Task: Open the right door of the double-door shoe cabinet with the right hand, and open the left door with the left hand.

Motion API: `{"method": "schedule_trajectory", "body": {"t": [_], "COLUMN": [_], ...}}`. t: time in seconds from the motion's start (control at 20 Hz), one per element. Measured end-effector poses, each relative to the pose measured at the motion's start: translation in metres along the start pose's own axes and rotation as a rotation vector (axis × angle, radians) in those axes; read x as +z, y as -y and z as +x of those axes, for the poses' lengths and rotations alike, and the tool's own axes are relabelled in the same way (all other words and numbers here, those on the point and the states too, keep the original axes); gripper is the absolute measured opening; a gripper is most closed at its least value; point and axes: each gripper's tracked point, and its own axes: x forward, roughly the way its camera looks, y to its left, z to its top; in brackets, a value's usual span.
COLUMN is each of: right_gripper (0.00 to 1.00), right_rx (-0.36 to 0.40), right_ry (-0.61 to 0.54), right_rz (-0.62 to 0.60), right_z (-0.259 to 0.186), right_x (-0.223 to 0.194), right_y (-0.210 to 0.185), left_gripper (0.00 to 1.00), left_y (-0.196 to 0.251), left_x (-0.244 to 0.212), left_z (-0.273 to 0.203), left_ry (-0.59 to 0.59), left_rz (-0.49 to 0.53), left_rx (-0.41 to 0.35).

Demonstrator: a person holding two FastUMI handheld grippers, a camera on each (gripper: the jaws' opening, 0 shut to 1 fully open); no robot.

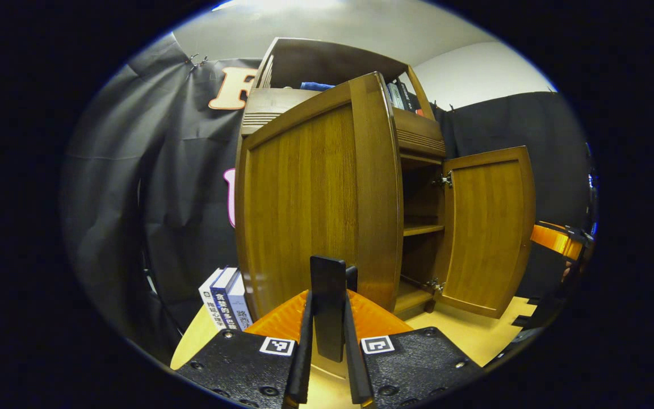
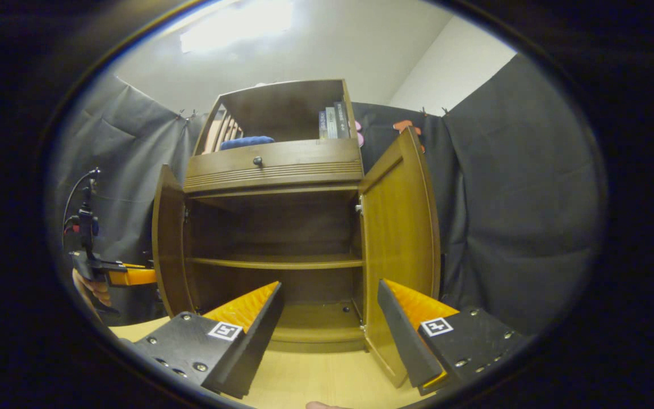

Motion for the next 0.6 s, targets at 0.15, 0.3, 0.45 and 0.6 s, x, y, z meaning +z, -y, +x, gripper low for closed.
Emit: {"method": "schedule_trajectory", "body": {"t": [0.15,0.3,0.45,0.6], "right_gripper": [0.98,0.98,0.98,0.99], "right_rx": [0.001,0.014,0.029,0.019], "right_ry": [0.006,0.013,0.015,0.018], "right_rz": [-0.006,0.009,0.024,0.042], "right_z": [0.002,0.001,-0.003,-0.001], "right_x": [0.002,0.003,0.002,0.005], "right_y": [-0.005,-0.012,-0.017,-0.014], "left_gripper": [0.29,0.29,0.28,0.1], "left_y": [-0.012,-0.034,-0.074,-0.109], "left_x": [0.0,0.001,0.009,0.011], "left_z": [-0.009,-0.021,-0.032,-0.046], "left_ry": [-0.001,-0.011,0.022,0.03], "left_rz": [0.018,0.064,0.12,0.098], "left_rx": [0.03,0.084,0.191,0.224]}}
